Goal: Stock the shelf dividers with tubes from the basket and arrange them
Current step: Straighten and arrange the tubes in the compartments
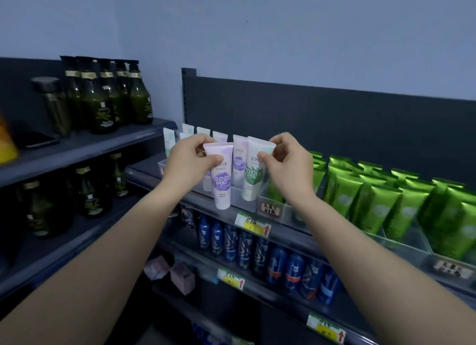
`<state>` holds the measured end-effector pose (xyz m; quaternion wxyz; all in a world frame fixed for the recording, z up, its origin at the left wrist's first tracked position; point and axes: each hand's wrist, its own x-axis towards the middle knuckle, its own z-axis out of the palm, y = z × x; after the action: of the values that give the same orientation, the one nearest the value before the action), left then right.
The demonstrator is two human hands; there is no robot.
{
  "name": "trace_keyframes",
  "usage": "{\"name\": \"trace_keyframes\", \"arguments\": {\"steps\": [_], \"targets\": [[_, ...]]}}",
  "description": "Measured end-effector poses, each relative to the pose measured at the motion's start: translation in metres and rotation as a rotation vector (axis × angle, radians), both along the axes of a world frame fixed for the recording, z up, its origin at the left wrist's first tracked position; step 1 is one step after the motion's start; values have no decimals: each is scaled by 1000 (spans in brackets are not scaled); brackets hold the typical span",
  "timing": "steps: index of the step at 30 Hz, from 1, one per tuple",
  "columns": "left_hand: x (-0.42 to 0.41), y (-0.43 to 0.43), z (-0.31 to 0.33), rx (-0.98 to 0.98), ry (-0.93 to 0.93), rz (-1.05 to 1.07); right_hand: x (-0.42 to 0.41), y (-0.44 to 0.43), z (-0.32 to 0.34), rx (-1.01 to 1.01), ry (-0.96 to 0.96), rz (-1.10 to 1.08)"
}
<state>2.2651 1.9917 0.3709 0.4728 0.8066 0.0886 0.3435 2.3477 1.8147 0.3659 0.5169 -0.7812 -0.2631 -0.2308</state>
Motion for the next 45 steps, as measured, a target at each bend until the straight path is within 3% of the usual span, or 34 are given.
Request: {"name": "trace_keyframes", "arguments": {"steps": [6,16,30,45], "targets": [[31,22,10,20,-27,-70,20,24,9,-101,-71,-118],[70,54,32,168,-20,-217,30,52,-7,-300,17,-281],[106,64,35,390,142,-375,29,64,-19,-321,146,-416],[134,68,7,624,335,-354,33,65,-21,-303,184,-454]]}}
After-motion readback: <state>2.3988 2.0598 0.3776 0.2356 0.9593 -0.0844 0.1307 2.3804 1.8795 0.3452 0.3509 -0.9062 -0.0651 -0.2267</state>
